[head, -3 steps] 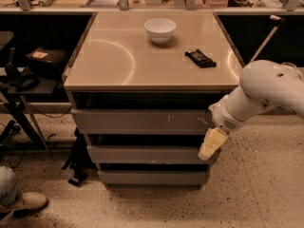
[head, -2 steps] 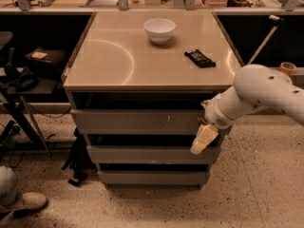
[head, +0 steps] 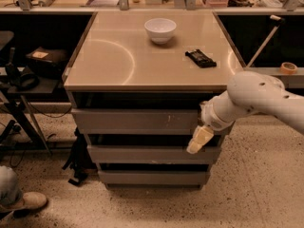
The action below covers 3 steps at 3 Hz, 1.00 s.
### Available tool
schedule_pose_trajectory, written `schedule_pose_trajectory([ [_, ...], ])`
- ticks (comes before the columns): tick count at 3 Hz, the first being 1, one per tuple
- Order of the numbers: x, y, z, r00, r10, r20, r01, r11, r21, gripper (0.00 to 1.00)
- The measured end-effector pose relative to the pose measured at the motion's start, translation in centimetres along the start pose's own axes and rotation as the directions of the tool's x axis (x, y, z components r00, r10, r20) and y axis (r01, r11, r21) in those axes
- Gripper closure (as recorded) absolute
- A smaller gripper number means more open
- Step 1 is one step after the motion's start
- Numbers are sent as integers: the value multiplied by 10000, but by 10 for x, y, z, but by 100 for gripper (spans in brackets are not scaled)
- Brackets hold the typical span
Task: Open top drawer
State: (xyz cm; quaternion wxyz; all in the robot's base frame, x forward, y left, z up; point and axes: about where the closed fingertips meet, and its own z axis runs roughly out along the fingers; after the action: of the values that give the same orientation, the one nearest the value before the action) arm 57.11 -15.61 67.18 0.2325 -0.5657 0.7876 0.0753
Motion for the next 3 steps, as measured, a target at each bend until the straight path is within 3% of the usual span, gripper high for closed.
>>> schedule_pose_trajectory([
  [1,-6,-16,29,9982,551,251,-568,9957,732,0],
  [2,-17,-25,38,9967,613,536,-684,9875,1422,0],
  [3,-19,-28,38,9960,630,633,-722,9854,1542,0],
])
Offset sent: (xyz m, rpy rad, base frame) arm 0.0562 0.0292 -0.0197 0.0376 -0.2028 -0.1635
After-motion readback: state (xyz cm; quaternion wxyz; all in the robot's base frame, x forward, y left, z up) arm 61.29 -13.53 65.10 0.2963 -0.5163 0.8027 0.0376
